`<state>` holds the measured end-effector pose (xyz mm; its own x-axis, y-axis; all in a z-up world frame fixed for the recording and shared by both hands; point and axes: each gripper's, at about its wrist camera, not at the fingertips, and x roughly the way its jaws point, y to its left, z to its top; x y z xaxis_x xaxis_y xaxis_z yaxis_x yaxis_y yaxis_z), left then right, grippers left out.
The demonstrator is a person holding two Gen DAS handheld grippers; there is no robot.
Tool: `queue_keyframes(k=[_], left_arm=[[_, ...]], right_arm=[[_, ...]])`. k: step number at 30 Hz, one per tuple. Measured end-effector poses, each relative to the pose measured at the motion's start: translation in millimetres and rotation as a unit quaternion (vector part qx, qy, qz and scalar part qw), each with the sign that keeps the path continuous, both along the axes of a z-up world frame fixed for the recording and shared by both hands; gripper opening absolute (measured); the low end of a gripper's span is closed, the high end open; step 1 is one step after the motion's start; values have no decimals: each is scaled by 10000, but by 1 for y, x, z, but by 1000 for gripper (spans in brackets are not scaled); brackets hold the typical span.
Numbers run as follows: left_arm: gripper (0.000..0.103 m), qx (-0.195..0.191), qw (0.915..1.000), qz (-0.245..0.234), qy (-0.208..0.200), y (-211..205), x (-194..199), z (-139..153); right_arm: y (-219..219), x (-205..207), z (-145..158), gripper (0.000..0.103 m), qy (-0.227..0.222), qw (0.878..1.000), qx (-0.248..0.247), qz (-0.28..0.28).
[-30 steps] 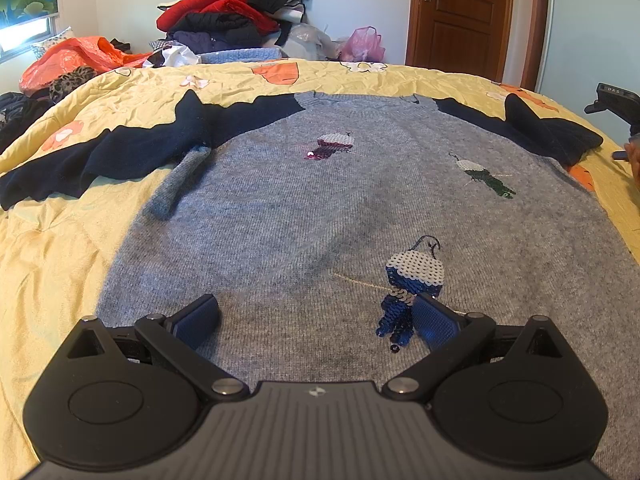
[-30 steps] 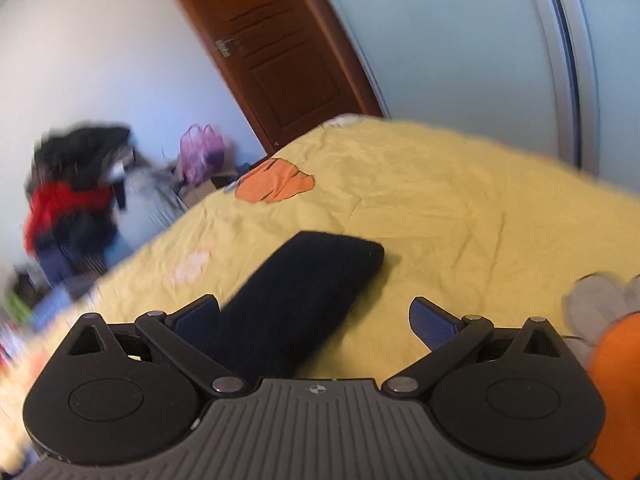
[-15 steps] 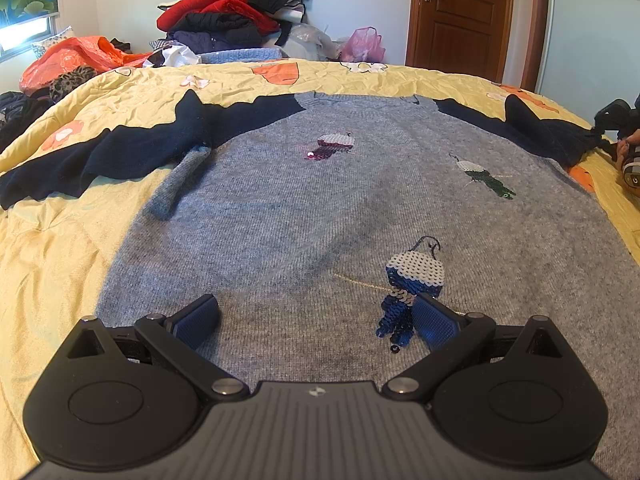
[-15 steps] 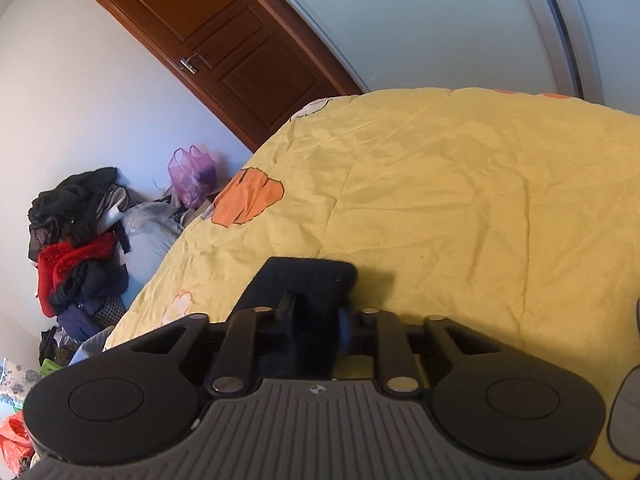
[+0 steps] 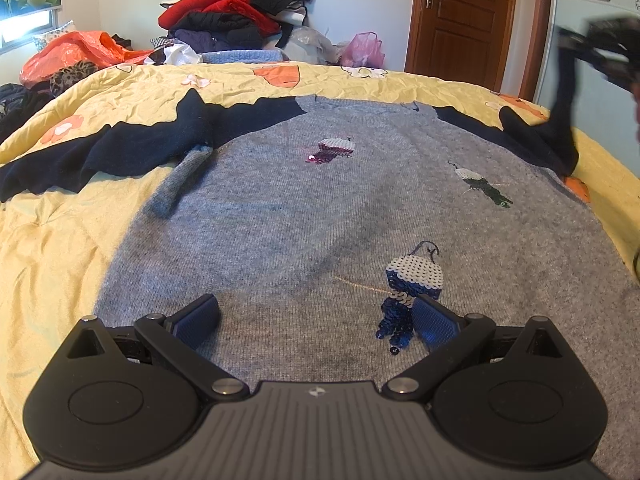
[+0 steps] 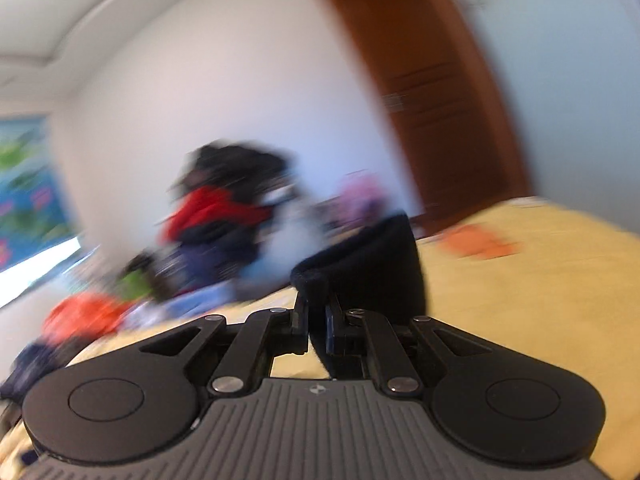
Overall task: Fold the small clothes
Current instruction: 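Grasp the navy sleeve cuff with the right gripper and lift it, then lay the navy sleeve across the sweater body with the right gripper while the left gripper grasps the other sleeve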
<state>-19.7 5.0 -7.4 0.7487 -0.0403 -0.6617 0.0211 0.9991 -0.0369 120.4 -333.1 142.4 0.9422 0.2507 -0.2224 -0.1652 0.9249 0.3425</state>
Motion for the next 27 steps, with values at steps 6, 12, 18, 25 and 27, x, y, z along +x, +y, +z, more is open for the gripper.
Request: queue_keyframes(k=[6, 12, 18, 25, 27], left_arm=[[103, -16, 10000, 5, -7, 2, 0, -1], [103, 49, 10000, 17, 5, 0, 1, -1], [103, -383, 9990, -108, -218, -1, 5, 25], [103, -2060, 9764, -606, -249, 2, 108, 60], [103, -2678, 9620, -395, 351, 7, 152, 42]], right_arm=[[128, 8, -44, 25, 935, 9867, -544, 1209], [128, -26, -60, 60, 1238, 9860, -85, 1111], [72, -60, -93, 67, 1540, 9852, -149, 734], [47, -69, -118, 80, 1603, 9851, 236, 574], [45, -66, -121, 81, 1596, 9846, 378, 607]])
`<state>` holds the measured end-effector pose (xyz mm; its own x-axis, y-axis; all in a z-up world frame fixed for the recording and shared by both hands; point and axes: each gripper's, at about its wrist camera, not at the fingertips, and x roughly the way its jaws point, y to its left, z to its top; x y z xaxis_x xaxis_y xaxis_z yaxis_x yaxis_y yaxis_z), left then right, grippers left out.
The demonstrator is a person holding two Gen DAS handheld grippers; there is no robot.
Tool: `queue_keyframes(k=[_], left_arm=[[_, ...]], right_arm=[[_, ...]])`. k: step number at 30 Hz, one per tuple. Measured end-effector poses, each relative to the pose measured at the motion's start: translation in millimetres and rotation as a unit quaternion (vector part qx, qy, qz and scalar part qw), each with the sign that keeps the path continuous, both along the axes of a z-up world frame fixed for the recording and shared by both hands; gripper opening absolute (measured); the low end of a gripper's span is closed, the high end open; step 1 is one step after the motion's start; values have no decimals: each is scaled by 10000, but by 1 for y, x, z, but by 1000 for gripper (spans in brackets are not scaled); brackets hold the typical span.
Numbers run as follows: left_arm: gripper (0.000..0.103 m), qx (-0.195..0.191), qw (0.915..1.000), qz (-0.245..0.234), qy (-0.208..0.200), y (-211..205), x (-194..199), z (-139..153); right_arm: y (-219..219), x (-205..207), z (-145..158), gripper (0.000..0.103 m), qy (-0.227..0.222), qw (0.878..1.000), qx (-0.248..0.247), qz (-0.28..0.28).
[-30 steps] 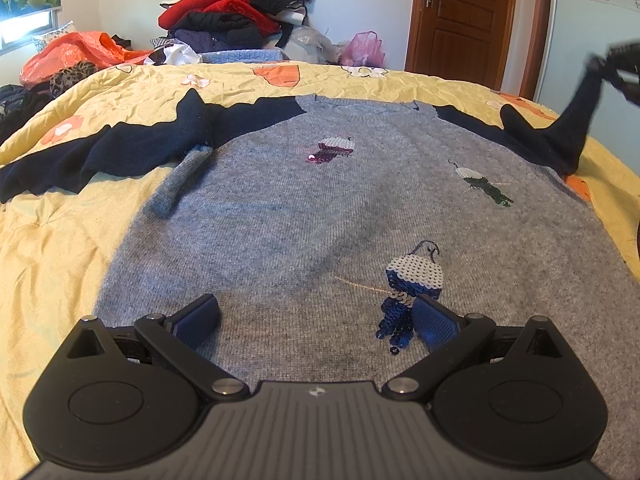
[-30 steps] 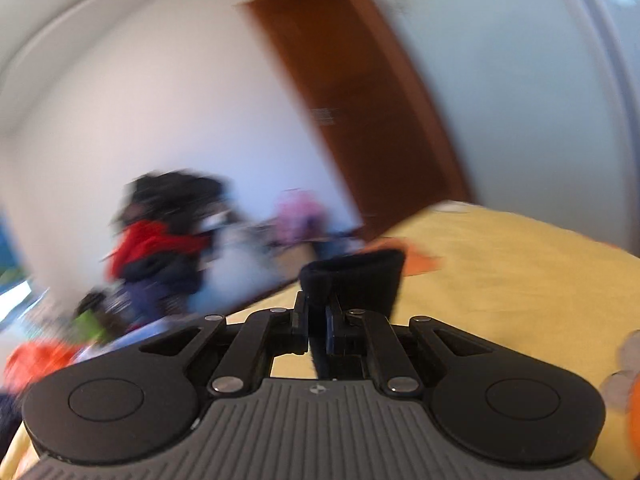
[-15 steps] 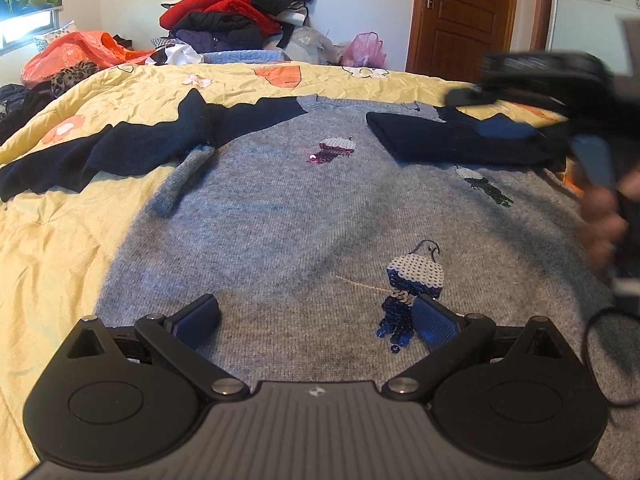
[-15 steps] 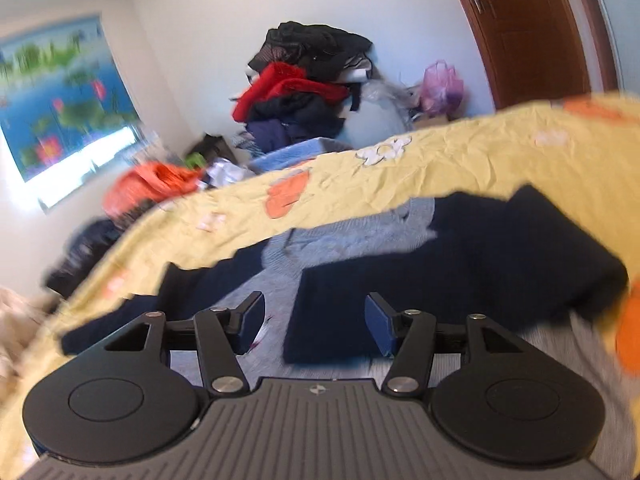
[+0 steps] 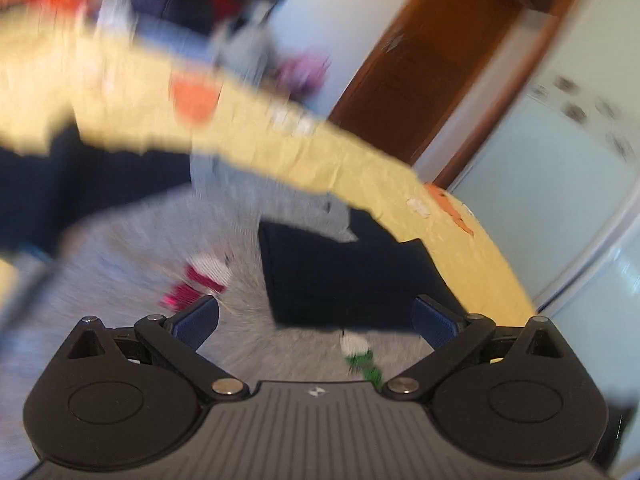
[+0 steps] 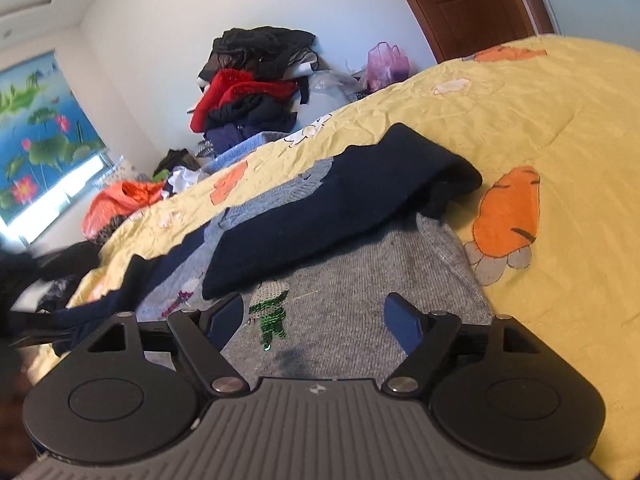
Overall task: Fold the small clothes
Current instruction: 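Lay the navy sleeve across the sweater body with the right gripper while the left gripper grasps the other sleeve, then carry the second navy sleeve across the sweater with the left gripper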
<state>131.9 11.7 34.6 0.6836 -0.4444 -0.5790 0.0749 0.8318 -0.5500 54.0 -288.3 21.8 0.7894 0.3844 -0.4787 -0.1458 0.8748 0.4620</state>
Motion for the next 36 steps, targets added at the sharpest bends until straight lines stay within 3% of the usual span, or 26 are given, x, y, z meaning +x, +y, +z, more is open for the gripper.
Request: queue_keyframes(k=[3, 9, 11, 13, 18, 21, 27, 31, 33, 36], left_arm=[[103, -617, 9970, 36, 474, -2, 38, -22], [102, -463, 9972, 4, 592, -22, 63, -36], [84, -358, 9979, -80, 533, -27, 64, -35], [45, -156, 9978, -107, 639, -30, 67, -36], [12, 452, 9967, -105, 662, -35, 74, -33], [9, 777, 9959, -188, 429, -38, 72, -19], [5, 1298, 9902, -168, -479, -23, 57, 27], [5, 1377, 9888, 197, -536, 10, 56, 37], [5, 1173, 9923, 195, -350, 26, 58, 30], [6, 467, 9989, -32, 90, 36, 59, 10]], right_arm=[[-4, 0, 0, 84, -8, 9998, 201, 66], [-6, 0, 1, 88, -16, 9991, 395, 122], [-7, 1, 1, 90, -19, 9987, 484, 139], [-9, 1, 0, 90, -20, 9984, 555, 144], [-8, 0, 1, 91, -24, 9981, 596, 150], [-8, 0, 1, 91, -24, 9981, 592, 151], [-8, 0, 1, 92, -25, 9983, 559, 153], [-7, 0, 1, 92, -26, 9983, 553, 154], [-7, 0, 1, 92, -27, 9984, 549, 155], [-7, 0, 1, 92, -29, 9984, 541, 162]])
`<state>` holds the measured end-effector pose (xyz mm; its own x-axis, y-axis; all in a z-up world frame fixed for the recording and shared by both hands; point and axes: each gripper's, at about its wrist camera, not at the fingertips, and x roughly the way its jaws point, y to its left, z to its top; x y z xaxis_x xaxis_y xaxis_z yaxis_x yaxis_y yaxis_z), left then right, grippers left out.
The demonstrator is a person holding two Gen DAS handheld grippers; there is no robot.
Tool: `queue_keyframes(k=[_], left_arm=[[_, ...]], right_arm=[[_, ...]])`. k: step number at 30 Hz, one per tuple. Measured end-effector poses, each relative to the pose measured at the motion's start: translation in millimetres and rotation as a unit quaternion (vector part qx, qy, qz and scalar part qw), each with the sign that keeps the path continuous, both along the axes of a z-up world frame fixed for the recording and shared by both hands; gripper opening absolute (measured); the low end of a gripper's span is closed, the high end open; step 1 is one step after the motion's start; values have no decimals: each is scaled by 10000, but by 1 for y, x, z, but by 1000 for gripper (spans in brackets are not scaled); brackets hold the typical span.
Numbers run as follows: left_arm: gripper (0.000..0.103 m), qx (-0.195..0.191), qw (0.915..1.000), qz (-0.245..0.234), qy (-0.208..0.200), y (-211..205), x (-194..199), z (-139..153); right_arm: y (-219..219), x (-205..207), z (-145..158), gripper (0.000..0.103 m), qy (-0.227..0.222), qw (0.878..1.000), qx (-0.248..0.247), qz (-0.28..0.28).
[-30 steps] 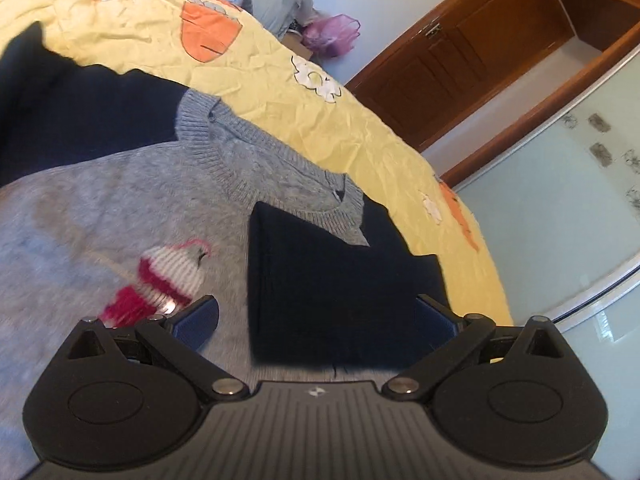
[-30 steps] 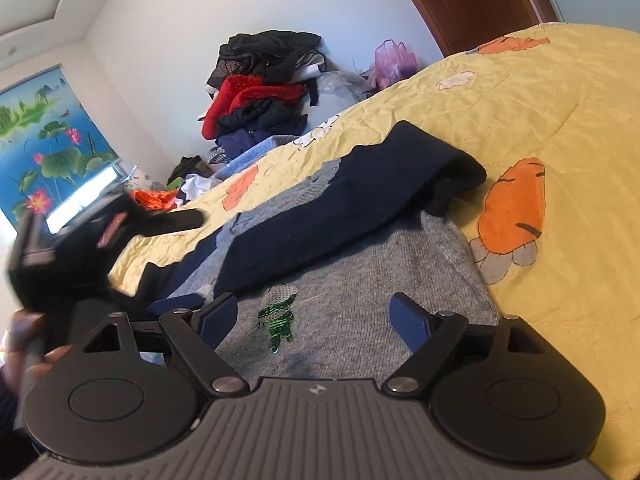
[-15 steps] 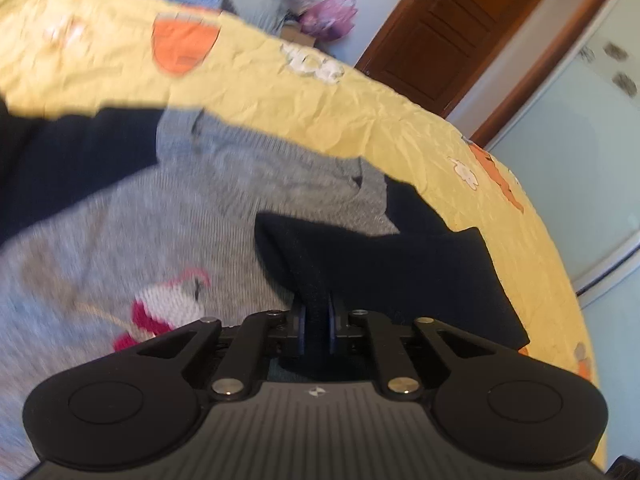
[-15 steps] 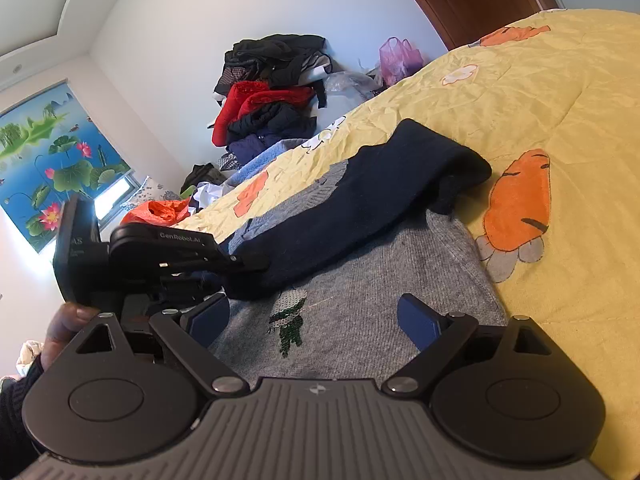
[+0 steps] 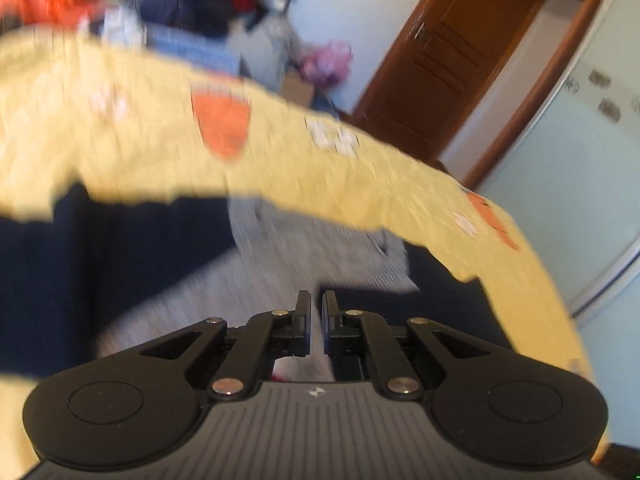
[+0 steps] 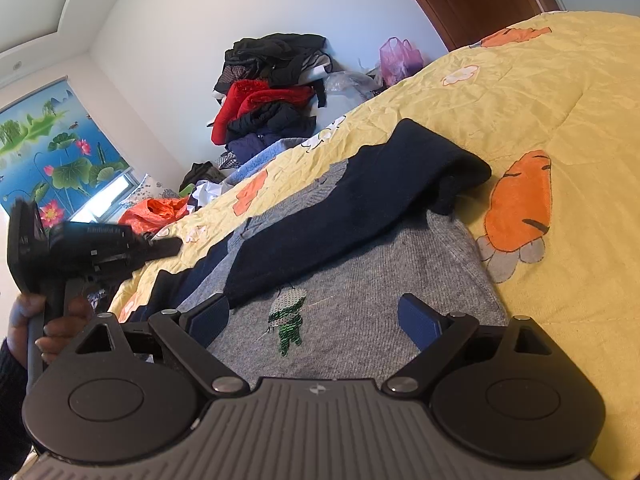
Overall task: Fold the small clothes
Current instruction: 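Carry the second navy sleeve across the sweater with the left gripper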
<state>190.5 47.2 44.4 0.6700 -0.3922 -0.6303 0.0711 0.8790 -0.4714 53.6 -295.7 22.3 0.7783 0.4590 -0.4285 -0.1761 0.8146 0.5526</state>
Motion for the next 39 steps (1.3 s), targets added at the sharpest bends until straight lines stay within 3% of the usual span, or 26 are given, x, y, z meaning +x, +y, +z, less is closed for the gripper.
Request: queue_keyframes(k=[6, 8, 11, 13, 14, 15, 16, 21, 22, 24, 27, 28, 33, 37, 39], left_arm=[[13, -870, 9922, -255, 859, -19, 5, -46], [20, -1006, 9891, -257, 1047, -25, 8, -57], [32, -1206, 9879, -243, 946, -28, 5, -60], [50, -1332, 9866, -250, 910, -28, 4, -57], [55, -1333, 9871, -221, 862, -28, 4, -55], [67, -1237, 9889, -145, 811, -27, 4, -51], [70, -1123, 9909, -54, 745, -26, 2, -47], [66, -1323, 9876, -90, 837, -18, 6, -52], [54, -1423, 9862, -128, 833, -19, 5, -53], [43, -1566, 9830, -275, 923, -27, 9, -57], [16, -1291, 9867, -324, 930, -44, 14, -59], [11, -1180, 9880, -248, 963, -47, 16, -60], [8, -686, 9959, -187, 560, -47, 13, -31], [7, -328, 9994, -66, -120, -21, -3, 5], [7, -260, 9994, 108, -190, 0, -8, 10]], right_arm=[[0, 0, 0, 92, 0, 10000, 2, 0], [0, 0, 0, 92, 0, 10000, 1, -1], [0, 0, 0, 92, -1, 10000, 12, -3], [0, 0, 1, 92, -1, 10000, 22, -2], [0, 0, 1, 92, -1, 10000, 27, -1], [0, 0, 1, 92, -1, 10000, 32, -1], [0, 0, 1, 92, -2, 10000, 38, 0], [0, -1, 1, 92, -3, 10000, 58, -3], [0, -2, 1, 93, -3, 10000, 59, -4], [-1, -1, 1, 93, -3, 10000, 62, -3], [-1, -1, 1, 92, -4, 10000, 61, -1], [-1, -1, 1, 92, -5, 10000, 62, -1], [-1, -1, 1, 92, -5, 10000, 65, -2], [-1, -1, 1, 92, -6, 10000, 80, -1], [-1, -2, 1, 93, -20, 10000, 89, 2]])
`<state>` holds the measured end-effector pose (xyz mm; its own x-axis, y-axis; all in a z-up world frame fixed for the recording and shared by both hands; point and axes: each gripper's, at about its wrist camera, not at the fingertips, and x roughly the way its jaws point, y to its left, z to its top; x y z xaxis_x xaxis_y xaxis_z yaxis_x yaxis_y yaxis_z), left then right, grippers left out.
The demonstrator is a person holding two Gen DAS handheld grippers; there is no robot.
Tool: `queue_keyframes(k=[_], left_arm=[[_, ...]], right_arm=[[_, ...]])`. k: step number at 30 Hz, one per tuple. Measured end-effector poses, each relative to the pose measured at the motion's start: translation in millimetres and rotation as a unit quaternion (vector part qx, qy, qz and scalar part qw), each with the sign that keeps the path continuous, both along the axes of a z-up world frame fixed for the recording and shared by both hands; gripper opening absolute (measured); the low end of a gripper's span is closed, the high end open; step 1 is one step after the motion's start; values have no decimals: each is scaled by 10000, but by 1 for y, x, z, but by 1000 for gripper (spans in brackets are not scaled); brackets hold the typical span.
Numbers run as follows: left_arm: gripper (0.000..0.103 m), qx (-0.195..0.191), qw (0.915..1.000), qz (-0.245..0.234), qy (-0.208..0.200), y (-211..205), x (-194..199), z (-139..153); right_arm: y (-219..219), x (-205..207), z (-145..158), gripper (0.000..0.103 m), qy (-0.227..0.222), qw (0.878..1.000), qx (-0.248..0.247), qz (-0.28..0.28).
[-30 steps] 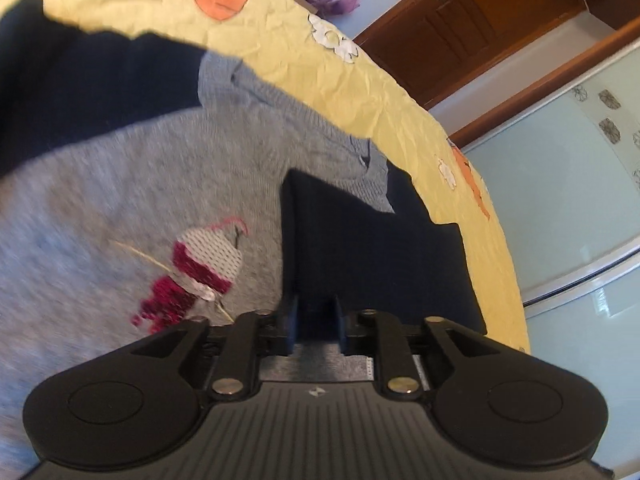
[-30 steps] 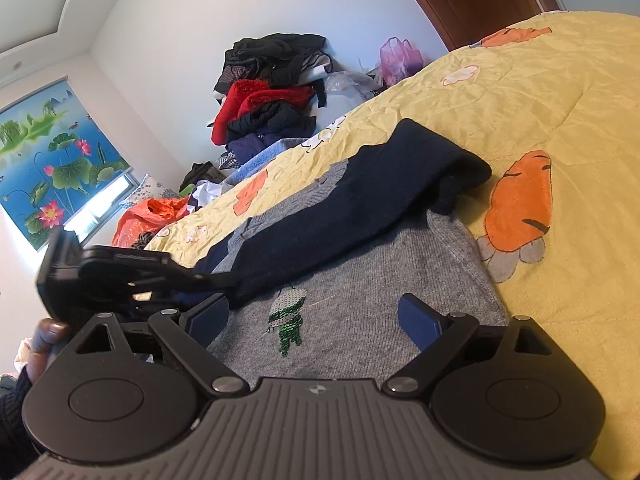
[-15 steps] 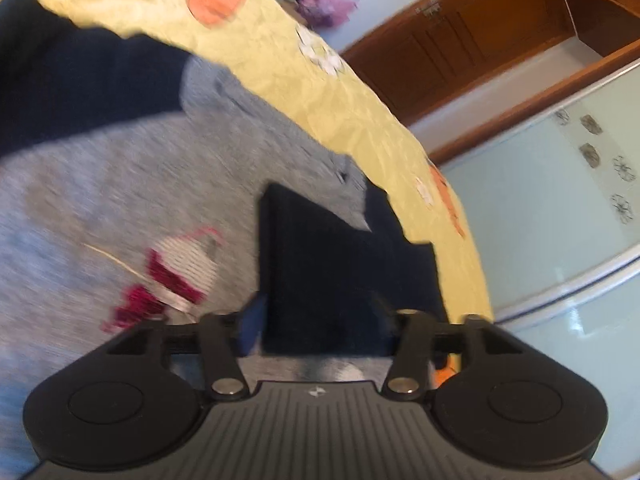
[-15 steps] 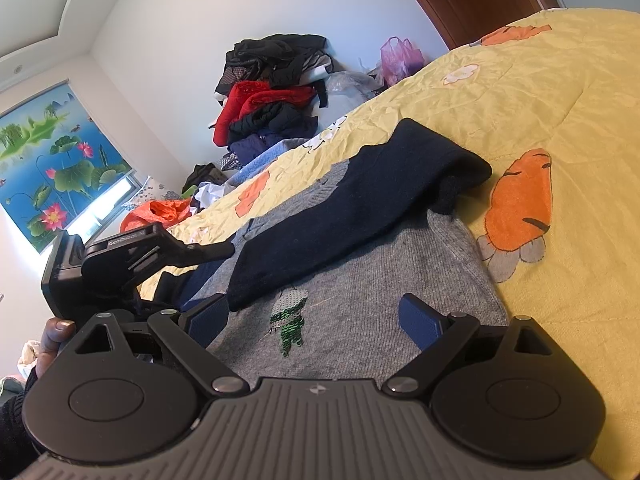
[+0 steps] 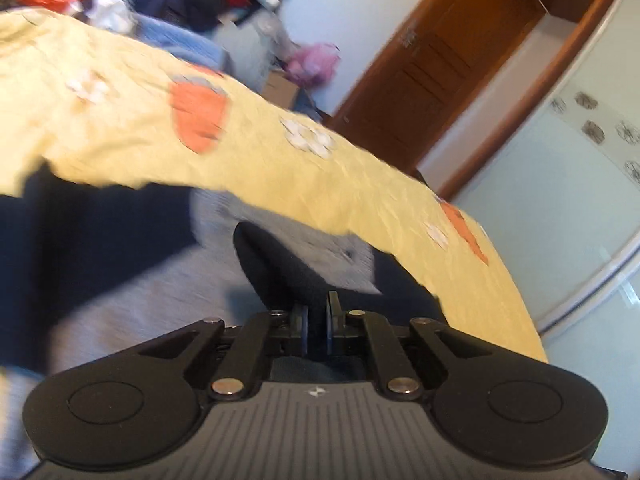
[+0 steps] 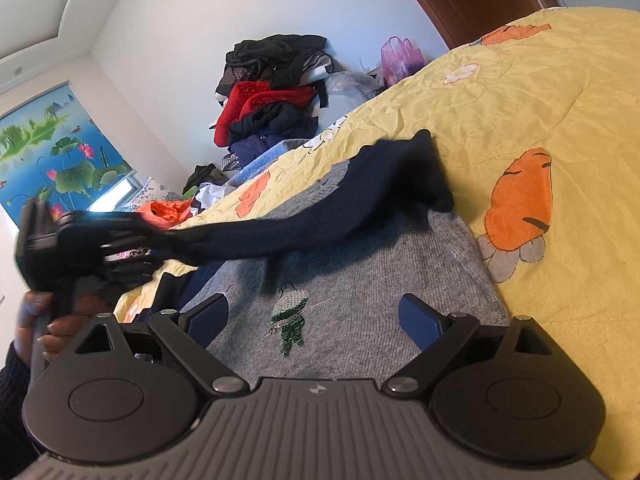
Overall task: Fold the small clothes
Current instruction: 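Carry the second navy sleeve across the sweater with the left gripper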
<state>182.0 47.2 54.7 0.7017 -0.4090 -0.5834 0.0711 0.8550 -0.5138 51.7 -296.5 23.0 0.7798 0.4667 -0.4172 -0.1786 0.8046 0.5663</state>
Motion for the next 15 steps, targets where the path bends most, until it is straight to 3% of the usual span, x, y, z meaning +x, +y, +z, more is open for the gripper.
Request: queue_keyframes(k=[4, 8, 10, 12, 15], left_arm=[[7, 228, 9983, 382, 374, 33, -3, -19], [11, 514, 9940, 609, 743, 40, -11, -41], [15, 690, 9922, 865, 577, 37, -25, -33], [15, 827, 9916, 990, 100, 28, -39, -21], [15, 919, 9932, 643, -310, 11, -38, -12]], right_arm=[[0, 0, 0, 93, -1, 10000, -2, 0], [2, -1, 1, 93, 3, 10000, -51, 14], [5, 0, 4, 93, 46, 9998, -191, 8], [10, 2, 16, 93, 102, 9993, -355, -75], [17, 18, 48, 94, -419, 9989, -228, -2]])
